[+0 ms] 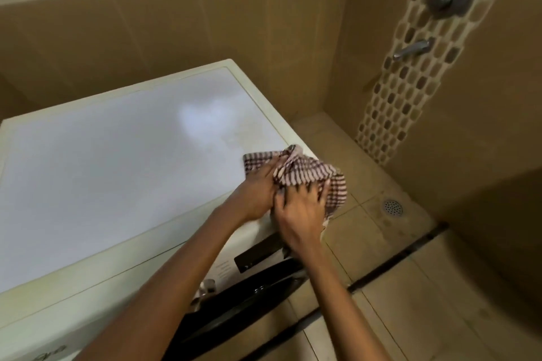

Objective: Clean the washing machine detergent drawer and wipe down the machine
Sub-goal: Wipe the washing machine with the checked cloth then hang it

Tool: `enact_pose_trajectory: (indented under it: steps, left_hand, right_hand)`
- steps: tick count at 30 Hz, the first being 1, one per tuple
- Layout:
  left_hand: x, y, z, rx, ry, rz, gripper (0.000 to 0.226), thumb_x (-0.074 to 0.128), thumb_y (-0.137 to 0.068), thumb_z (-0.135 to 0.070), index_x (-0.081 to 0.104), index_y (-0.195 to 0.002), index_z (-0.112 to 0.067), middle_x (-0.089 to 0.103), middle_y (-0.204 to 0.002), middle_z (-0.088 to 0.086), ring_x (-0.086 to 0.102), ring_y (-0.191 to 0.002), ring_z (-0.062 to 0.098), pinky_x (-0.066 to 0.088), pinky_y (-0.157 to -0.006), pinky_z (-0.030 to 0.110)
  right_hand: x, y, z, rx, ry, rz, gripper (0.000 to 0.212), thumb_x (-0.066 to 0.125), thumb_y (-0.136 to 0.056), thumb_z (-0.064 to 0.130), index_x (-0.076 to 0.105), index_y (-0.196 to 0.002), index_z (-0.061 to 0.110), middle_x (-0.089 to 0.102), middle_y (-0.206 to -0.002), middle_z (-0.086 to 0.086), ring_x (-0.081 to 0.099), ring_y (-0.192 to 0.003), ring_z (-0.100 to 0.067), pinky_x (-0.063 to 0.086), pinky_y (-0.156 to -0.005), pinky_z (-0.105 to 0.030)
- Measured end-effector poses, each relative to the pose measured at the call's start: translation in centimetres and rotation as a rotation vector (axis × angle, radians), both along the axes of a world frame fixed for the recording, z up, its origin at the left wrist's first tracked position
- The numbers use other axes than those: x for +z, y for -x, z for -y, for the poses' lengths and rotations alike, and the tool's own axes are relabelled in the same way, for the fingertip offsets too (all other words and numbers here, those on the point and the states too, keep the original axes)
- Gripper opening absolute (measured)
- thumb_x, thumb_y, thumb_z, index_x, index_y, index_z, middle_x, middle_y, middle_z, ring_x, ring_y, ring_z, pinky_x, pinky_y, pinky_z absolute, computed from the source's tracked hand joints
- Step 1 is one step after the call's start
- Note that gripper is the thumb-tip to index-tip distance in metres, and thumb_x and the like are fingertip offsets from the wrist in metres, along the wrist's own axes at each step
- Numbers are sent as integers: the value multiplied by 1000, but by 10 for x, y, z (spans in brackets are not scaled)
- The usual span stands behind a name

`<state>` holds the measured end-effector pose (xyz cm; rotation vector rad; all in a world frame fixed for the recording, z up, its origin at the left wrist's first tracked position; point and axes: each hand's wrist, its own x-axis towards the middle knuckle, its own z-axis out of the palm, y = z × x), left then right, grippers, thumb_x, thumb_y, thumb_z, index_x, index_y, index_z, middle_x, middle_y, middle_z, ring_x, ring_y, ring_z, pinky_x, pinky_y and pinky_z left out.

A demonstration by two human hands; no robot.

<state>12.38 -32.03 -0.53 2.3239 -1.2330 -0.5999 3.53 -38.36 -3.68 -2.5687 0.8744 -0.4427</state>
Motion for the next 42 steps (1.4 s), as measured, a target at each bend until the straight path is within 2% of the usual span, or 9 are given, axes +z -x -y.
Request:
enact_pose_trajectory:
  steps: [4, 9, 15, 20, 25, 28, 33, 36, 42]
  left_hand:
    - [17, -3, -72, 12, 21, -81, 61, 40, -98, -13, 1, -137, -38, 5, -143, -22, 13, -137, -1, 7, -109, 7]
    - [16, -34, -124, 254, -166, 17, 63, 38, -98, -11, 1, -148, -12, 7, -148, -10, 17, -138, 7, 12, -110, 12]
    - [-6, -60, -84, 226, -277, 133, 82, 50, -93, -24, -11, -148, -18, -13, -157, 8, -5, -146, 26, 4, -119, 40]
    - [9, -71, -113, 145, -342, 75, 80, 51, -93, -26, -7, -147, -36, -18, -156, 6, -10, -145, 32, 3, -119, 45]
    - [32, -113, -203, 165, -156, -149, 85, 62, -84, -8, 6, -141, -36, 11, -157, 5, 18, -143, 19, 16, -115, 23]
    - [38, -139, -234, 445, -90, -152, 75, 59, -89, -26, 13, -148, -23, 25, -153, 5, 26, -140, 23, 22, -113, 32]
    - [24, -141, -225, 707, -161, 76, 50, 31, -101, -22, 20, -147, -7, 15, -156, 15, 17, -144, 27, 16, -117, 37]
    - [12, -116, -212, 718, -165, 182, 60, 34, -95, -9, 7, -148, -5, -5, -157, 14, -2, -146, 27, 1, -118, 38]
    - [-7, -116, -194, 800, -239, 167, 60, 16, -101, -37, -3, -148, -5, -7, -157, 15, -8, -146, 28, -8, -118, 40]
  right_hand:
    - [0, -3, -59, 211, 19, -21, 45, 37, -77, 38, 69, -102, 16, 68, -110, -6, 57, -113, -28, 8, -113, -52]
    - [22, -50, -71, 623, 4, -155, 47, 28, -94, 37, 61, -118, 14, 57, -126, -11, 37, -129, -28, -11, -117, -51]
    - [23, -74, -53, 76, -194, 119, 58, 21, -88, 34, 52, -130, 10, 44, -143, -10, 29, -139, -27, 13, -119, -44]
    - [34, -87, -67, 240, -17, -223, 49, 35, -94, 32, 39, -142, 22, 31, -152, -10, 14, -145, -27, 13, -117, -41]
    - [45, -119, -116, 436, 111, -224, 45, 43, -92, 32, 46, -134, 15, 42, -140, -8, 36, -128, -28, 29, -105, -37]
    - [41, -134, -132, 310, 86, -238, 44, 47, -90, 21, 48, -131, 5, 40, -143, -13, 44, -122, -30, 37, -100, -39]
    - [35, -147, -162, 327, 169, -154, 30, 79, -46, 5, 68, -74, 3, 65, -84, -12, 62, -72, -27, 53, -63, -33]
    - [23, -157, -159, 474, 4, 61, 6, 66, -77, 9, 68, -83, 6, 62, -92, -8, 60, -82, -24, 54, -75, -34]
    - [12, -160, -137, 350, 111, -68, 57, 22, -92, 40, 39, -142, 19, 43, -145, -8, 41, -133, -24, 30, -111, -41]
